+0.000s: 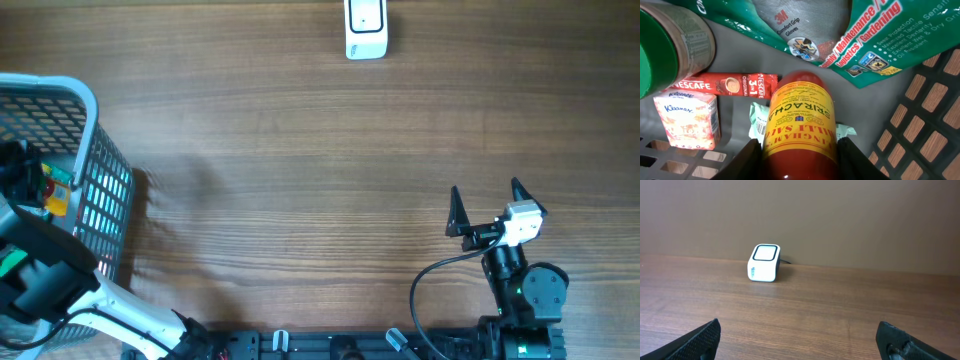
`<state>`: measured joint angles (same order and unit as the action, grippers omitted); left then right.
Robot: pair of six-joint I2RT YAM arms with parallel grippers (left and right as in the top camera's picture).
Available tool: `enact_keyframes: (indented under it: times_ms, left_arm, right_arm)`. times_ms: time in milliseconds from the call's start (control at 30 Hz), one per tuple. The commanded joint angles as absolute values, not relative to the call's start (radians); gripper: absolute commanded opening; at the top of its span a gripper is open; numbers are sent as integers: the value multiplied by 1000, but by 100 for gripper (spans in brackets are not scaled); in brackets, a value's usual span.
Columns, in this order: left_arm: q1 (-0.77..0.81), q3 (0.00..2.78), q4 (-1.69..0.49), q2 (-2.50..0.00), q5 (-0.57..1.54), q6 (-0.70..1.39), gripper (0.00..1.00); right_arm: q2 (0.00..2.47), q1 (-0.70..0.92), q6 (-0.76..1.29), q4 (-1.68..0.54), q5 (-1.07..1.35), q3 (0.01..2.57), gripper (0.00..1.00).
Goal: Scan the item barcode
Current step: 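Grasp the sriracha bottle in the basket with the left gripper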
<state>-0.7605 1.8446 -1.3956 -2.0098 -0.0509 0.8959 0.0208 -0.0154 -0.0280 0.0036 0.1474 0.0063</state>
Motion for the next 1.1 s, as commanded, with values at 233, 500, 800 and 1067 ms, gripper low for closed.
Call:
enact_keyframes:
  times_ms: [233,500,800,1067]
  left_arm:
    - [-762,2204,-1653,-1859,-33,894,28]
    - [-659,2351,-1622,-1411,194,842,31]
    - [50,2305,-1684,-1455,151,846,31]
    - [461,2257,-1684,-1924,89,845,31]
  right_arm:
    - [19,-10,-23,7,130,5,100]
    - [19,-10,-24,7,130,5,99]
    - [19,-10,-24,7,130,5,100]
    - [19,-10,-24,7,130,5,100]
